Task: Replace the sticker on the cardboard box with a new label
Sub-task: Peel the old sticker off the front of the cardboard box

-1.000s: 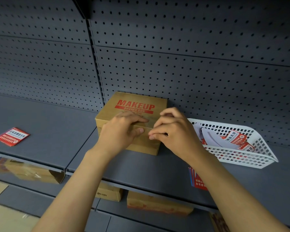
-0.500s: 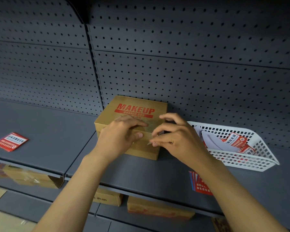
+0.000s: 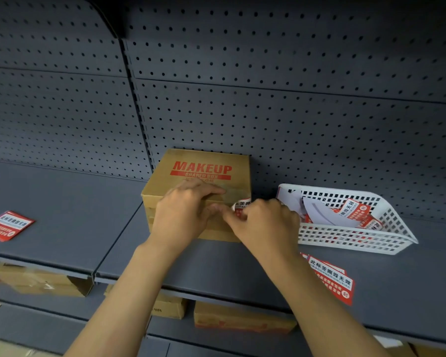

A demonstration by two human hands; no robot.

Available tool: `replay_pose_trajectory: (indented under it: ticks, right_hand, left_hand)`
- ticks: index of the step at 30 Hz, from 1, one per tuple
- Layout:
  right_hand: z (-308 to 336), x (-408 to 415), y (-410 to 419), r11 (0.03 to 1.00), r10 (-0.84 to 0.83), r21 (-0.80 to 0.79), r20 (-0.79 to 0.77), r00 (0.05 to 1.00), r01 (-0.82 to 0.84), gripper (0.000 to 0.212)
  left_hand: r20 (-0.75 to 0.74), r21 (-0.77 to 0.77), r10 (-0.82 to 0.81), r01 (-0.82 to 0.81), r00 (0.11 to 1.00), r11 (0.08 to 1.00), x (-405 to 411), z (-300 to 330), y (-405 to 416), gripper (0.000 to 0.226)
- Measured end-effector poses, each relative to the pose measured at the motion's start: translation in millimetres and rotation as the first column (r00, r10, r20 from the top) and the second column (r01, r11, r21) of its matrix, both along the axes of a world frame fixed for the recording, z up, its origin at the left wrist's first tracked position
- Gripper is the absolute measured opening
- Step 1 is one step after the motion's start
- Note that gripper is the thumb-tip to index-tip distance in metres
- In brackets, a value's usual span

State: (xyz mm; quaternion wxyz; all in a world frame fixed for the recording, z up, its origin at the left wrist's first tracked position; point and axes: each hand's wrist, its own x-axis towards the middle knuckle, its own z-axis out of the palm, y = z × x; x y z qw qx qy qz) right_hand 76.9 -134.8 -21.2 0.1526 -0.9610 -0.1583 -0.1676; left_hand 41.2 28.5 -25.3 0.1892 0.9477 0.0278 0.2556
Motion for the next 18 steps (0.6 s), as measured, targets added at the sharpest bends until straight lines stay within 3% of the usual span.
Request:
replay_pose_trajectory:
  ticks: [3,5,9,18]
  right_hand:
    - [0.7,-3.0,-2.5,0.994,0.093,0.056,-0.014,0.996,-0.092,0.045]
    - [-0.5,-3.3,-8.6,0.985,0.143,0.1,-0.032,0.989,-0.139,0.034]
    - [-4.1,0.5,-19.6,0.969,0.202,0.162,-0.09,0.975,-0.186,0.054]
    - [8.5,6.8,-41.3,0.967,0.236,0.128,-0.144,0.961,-0.218,0.052]
  left_hand:
    - [-0.017,-0.011,0.01,-0.011,1.0,1.0,-0.1,-0.1,-0.1,0.028]
    - [-0.027,-0.012,0.015,-0.015,1.0,1.0,0.6,-0.2,0.8,0.029]
    - [-0.042,-0.007,0.009,-0.009,0.999,1.0,1.2,1.8,1.5,0.03]
    - [-0.045,-0.005,0.017,-0.017,0.999,1.0,0.3,3.7,0.9,0.03]
